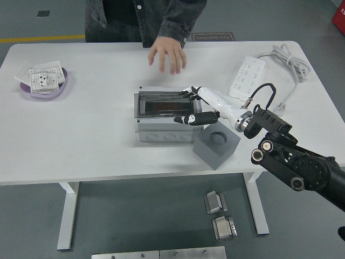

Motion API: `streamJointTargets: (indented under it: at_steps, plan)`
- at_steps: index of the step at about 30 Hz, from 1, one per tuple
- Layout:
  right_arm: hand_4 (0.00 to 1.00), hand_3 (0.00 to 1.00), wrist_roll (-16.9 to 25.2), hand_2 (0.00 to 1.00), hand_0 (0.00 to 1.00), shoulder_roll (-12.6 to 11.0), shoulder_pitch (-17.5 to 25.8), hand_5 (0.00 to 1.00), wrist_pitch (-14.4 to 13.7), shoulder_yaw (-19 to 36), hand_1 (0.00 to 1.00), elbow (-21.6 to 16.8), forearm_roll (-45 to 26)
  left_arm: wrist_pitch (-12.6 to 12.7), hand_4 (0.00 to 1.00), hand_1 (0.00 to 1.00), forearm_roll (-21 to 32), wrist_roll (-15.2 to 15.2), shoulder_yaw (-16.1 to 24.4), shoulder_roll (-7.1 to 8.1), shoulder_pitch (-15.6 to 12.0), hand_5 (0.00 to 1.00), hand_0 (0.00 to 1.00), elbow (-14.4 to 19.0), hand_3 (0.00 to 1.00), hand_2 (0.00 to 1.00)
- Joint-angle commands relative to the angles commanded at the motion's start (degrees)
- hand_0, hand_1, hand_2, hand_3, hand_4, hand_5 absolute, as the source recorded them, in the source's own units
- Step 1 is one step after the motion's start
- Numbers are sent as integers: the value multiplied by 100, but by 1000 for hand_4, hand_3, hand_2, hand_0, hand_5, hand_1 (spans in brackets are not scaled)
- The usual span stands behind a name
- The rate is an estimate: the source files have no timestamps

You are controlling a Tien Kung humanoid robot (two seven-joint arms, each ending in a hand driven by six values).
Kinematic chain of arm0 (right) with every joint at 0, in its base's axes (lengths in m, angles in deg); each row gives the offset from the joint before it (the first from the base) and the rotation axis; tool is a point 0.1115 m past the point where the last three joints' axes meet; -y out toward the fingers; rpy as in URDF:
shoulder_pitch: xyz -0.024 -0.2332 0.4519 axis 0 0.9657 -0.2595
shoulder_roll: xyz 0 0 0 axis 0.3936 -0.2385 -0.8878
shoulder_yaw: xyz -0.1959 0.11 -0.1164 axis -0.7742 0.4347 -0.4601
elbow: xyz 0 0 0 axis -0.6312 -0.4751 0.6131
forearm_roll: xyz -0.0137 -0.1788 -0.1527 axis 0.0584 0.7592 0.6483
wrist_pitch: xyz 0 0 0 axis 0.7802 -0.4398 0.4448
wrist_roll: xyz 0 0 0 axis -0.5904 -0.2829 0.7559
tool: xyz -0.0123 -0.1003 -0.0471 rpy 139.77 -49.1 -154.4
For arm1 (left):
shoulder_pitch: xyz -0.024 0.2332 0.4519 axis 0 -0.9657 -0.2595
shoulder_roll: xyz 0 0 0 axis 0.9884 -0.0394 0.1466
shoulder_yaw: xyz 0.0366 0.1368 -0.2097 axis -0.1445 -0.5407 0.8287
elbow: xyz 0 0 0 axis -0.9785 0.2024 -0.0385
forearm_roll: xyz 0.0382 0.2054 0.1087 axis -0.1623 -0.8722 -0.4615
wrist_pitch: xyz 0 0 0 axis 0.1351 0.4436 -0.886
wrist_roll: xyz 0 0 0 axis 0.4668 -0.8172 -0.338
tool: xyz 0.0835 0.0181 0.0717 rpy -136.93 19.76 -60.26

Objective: Pick up the cylinder from the cube,place it in the box,flap close box

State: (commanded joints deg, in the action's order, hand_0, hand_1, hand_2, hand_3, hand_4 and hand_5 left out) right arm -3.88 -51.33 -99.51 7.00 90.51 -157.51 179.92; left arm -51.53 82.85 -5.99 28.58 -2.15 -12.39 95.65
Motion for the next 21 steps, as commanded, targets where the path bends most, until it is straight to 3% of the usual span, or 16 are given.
streamJointTargets:
  at_steps: [8,14,21]
  plan:
    - [998,797,603,764,749,-241,1130,586,-110,1221,719,-759,-866,4,998,901,-71,45,121,-3,-15,606,918,13,963,892]
    - [998,775,1009,747,750,-209,1832,586,14,1939,715,-671,-2026,46,998,897,-162,96,218,7,22,604,914,40,961,890]
    - [998,748,1117,729,758,-209,2091,586,284,2103,709,-684,-3527,18,993,888,-279,175,347,56,57,596,903,62,953,879]
